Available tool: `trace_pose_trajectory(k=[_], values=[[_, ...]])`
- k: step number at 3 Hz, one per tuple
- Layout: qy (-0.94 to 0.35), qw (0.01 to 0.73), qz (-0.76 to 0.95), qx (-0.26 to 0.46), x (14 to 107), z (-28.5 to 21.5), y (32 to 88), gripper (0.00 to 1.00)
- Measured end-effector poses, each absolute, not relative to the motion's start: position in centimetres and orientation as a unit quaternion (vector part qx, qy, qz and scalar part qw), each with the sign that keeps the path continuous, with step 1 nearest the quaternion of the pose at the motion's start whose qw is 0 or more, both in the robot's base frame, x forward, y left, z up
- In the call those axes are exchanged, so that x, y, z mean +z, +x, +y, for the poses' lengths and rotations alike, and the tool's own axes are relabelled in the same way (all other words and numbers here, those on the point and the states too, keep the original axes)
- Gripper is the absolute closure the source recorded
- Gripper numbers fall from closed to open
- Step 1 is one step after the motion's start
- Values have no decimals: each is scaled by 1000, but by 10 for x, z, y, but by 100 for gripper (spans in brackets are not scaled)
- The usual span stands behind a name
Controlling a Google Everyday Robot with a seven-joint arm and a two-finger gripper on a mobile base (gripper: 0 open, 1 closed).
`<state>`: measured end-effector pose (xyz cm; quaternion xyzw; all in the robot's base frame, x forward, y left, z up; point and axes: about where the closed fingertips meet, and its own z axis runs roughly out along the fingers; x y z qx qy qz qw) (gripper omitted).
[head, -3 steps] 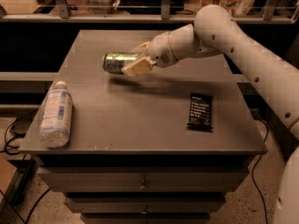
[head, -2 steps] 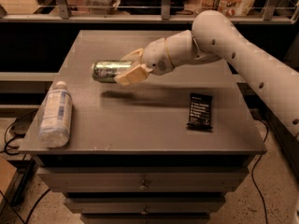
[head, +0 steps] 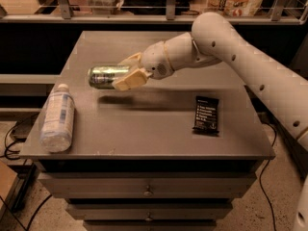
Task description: Move green can near blue plastic bottle
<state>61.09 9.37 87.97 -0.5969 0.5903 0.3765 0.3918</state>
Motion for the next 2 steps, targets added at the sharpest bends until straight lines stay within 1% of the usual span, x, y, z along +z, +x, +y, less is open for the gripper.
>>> trace_pose_trajectory(k=[1, 2], values=[[-601, 379, 584, 392, 875, 108, 600, 100], [-603, 367, 578, 410, 865, 124, 588, 81]])
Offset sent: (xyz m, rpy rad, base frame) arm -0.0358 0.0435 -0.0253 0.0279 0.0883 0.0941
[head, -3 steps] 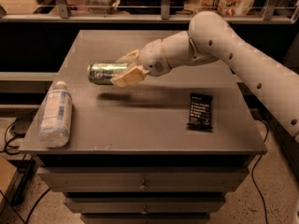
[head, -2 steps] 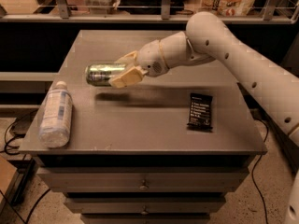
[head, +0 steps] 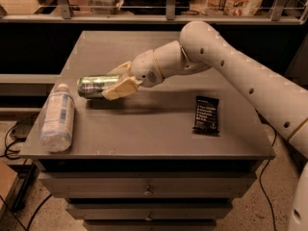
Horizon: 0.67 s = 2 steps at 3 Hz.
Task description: Move green can near blue plastic bottle
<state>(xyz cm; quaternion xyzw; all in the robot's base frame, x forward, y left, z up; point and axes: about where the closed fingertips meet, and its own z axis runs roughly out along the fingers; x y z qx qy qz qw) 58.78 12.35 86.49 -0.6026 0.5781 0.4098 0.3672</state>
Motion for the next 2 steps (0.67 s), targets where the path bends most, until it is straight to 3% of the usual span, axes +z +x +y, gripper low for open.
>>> trace_pose_trajectory(k=[2], values=[[-602, 362, 571, 425, 854, 143, 578, 36]])
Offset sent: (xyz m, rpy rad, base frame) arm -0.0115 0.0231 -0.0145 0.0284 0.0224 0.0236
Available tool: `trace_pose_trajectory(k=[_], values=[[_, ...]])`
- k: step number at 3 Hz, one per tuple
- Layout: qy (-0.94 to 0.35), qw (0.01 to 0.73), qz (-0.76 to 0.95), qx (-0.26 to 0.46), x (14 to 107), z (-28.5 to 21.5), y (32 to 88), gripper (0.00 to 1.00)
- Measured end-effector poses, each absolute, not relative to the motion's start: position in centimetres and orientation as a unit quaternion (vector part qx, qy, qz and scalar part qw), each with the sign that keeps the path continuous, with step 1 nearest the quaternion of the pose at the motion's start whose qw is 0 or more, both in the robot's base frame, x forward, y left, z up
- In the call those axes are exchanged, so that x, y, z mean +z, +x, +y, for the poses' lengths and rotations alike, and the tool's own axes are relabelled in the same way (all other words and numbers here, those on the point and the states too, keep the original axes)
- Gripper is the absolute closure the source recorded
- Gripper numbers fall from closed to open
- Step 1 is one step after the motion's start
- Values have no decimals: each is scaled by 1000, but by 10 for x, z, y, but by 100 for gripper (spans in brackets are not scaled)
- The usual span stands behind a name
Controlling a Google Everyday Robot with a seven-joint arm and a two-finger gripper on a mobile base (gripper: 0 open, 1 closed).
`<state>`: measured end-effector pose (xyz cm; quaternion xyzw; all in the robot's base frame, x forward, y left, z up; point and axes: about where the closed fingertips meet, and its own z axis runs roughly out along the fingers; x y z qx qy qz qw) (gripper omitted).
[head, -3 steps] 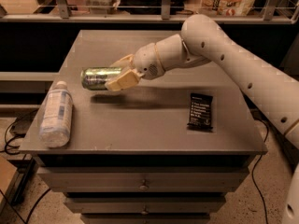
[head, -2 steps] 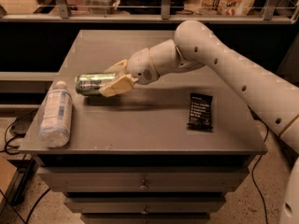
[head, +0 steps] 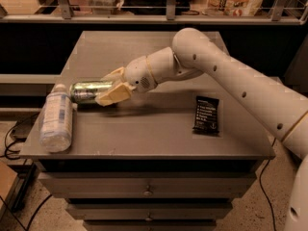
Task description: Move green can near blue plastic bottle
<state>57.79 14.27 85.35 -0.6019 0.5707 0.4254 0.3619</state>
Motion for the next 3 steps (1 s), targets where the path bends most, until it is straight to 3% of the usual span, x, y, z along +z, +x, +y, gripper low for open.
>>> trace_pose_trajectory(k=[1, 2, 3], values=[[-602, 362, 567, 430, 852, 148, 575, 12], [-600, 361, 565, 437, 851, 152, 573, 0], [-600, 361, 565, 437, 851, 152, 573, 0]])
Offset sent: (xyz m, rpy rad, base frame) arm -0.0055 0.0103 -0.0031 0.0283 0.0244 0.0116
